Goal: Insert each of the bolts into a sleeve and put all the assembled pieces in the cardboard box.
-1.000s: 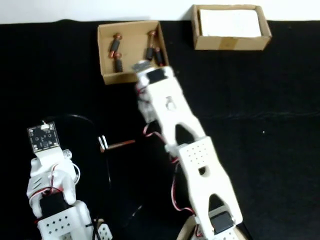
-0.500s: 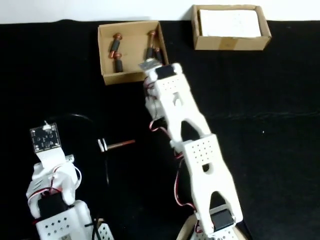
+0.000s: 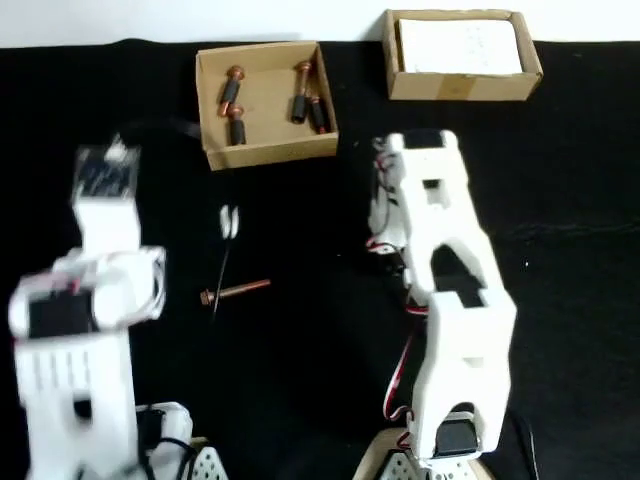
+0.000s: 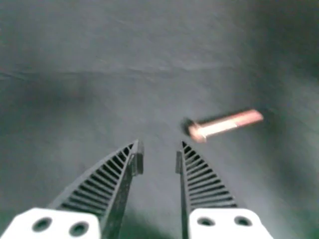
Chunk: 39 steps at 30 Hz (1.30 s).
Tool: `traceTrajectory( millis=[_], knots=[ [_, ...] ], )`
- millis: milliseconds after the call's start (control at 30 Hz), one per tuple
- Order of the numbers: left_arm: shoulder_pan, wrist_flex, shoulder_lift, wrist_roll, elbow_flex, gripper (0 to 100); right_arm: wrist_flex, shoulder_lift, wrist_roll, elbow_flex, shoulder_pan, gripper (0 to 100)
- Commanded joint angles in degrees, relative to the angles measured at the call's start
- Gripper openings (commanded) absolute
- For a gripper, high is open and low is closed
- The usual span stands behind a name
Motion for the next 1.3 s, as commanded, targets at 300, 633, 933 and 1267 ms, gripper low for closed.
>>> traceTrajectory(
  millis=[300, 633, 933, 1267],
  knots=[
    [21.1, 13.4, 47.5, 47.8, -34.7, 19, -36.6, -8.1, -15.9, 31.3, 1.0, 0.7],
    [23.1, 10.6, 60.9, 65.7, -36.8, 20, -39.0, -9.2, -18.9, 34.2, 1.1, 0.7],
    [17.2, 6.9, 74.5, 73.1, -36.9, 20, -40.3, -9.4, -18.7, 34.4, 1.2, 0.7],
    [16.7, 3.3, 79.8, 73.2, -36.9, 20, -40.3, -9.4, -18.5, 34.4, 1.2, 0.7]
  ],
)
